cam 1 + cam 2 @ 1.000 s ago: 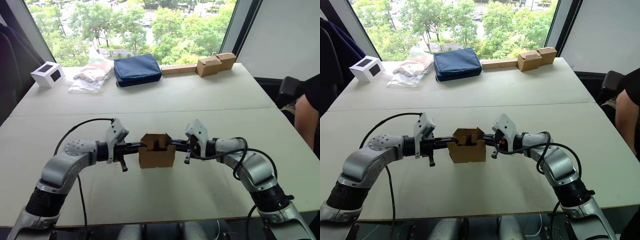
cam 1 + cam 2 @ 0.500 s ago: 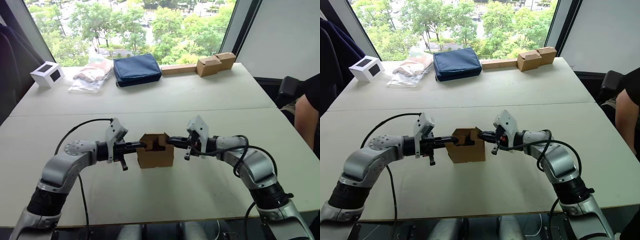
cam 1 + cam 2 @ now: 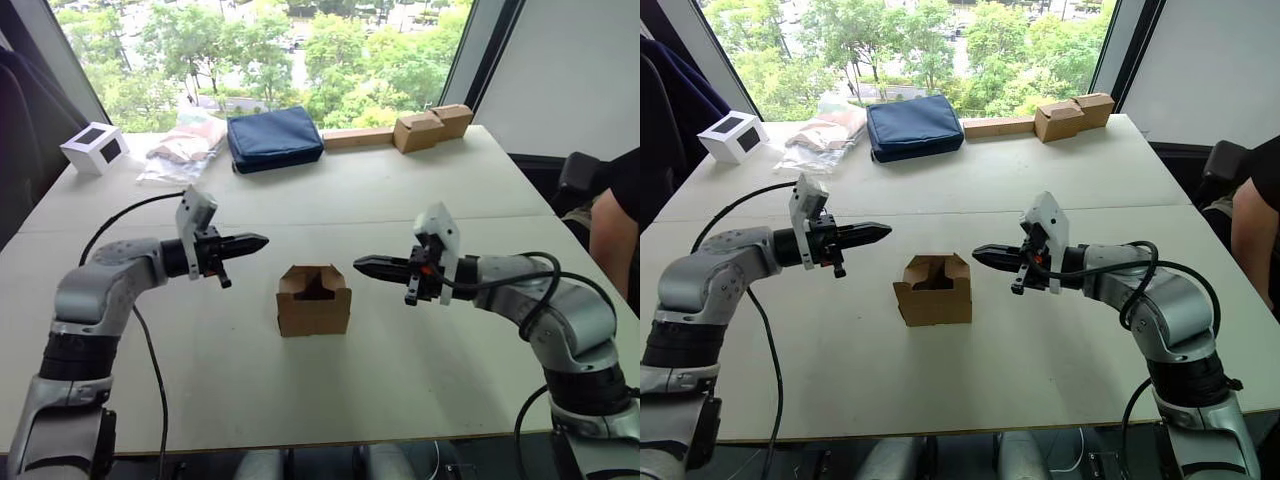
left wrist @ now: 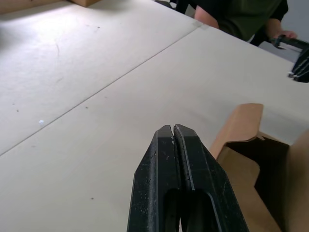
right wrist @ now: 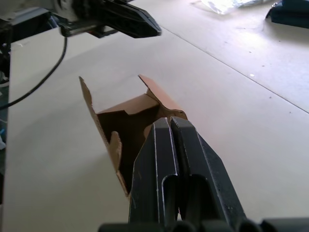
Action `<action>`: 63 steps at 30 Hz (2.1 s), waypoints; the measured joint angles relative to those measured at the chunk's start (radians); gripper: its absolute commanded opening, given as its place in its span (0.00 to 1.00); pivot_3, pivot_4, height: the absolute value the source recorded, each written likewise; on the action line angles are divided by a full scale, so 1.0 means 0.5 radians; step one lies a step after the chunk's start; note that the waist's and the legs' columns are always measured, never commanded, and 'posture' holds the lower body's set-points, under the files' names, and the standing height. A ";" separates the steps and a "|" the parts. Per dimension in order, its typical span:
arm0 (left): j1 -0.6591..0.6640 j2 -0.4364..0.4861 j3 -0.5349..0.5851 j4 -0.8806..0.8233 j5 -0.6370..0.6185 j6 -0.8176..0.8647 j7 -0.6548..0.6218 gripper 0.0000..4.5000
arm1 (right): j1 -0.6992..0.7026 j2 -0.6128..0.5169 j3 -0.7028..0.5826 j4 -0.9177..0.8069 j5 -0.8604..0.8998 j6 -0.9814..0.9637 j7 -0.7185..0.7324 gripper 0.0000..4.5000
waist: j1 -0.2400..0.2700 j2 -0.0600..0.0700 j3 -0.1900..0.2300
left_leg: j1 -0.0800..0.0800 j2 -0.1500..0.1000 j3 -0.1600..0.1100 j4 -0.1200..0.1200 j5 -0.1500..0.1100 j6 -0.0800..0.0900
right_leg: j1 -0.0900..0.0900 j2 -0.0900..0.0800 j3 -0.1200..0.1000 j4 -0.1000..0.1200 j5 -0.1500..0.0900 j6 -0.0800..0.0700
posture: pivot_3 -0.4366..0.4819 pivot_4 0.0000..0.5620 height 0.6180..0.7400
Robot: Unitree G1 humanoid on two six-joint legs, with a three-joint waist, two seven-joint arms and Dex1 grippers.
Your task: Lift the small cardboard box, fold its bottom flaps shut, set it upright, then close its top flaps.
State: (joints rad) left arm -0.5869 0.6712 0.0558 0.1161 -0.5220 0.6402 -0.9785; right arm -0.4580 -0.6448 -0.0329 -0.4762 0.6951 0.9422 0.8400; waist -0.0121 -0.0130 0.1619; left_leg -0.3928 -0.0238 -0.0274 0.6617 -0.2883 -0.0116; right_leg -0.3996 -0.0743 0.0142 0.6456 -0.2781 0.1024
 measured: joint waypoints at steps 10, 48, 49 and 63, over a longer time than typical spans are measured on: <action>-0.120 -0.287 -0.208 0.802 0.309 -0.420 -0.155 0.01 | -0.013 -0.133 0.270 -0.472 0.101 0.097 -0.062 0.00 | 0.002 -0.008 0.004 | -0.002 -0.001 0.000 0.001 -0.001 0.001 | -0.001 -0.001 -0.002 -0.001 0.000 0.001 | 0.48 0.27 1.00; 0.066 -0.433 -0.275 0.513 0.375 -0.330 -0.208 0.01 | -0.105 0.075 0.789 0.004 -0.714 -0.387 -0.148 0.00 | 0.002 -0.007 0.004 | -0.005 -0.001 0.000 0.002 0.000 0.001 | -0.005 0.000 -0.001 0.002 0.000 0.001 | 0.48 0.27 1.00; 0.066 -0.433 -0.274 0.513 0.374 -0.330 -0.203 0.01 | -0.105 0.075 0.802 0.022 -0.734 -0.403 -0.148 0.00 | 0.002 -0.007 0.004 | -0.005 -0.001 0.000 0.002 0.000 0.001 | -0.005 0.000 -0.002 0.002 0.000 0.001 | 0.48 0.27 1.00; 0.234 0.007 -0.032 0.214 0.221 -0.127 -0.305 0.01 | -0.143 0.163 0.840 0.225 -0.919 -0.577 -0.119 0.00 | -0.007 -0.007 0.005 | -0.006 0.002 0.000 0.001 0.000 0.001 | -0.008 0.002 0.001 0.002 0.000 0.000 | 0.48 0.27 1.00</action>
State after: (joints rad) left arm -0.4699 0.6748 0.0397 0.2230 -0.4115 0.5765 -1.1312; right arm -0.5295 -0.5635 0.3869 -0.3635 0.2356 0.6539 0.7805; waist -0.0155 -0.0167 0.1642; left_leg -0.3956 -0.0230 -0.0272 0.6620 -0.2885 -0.0113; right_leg -0.4035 -0.0735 0.0146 0.6467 -0.2781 0.1026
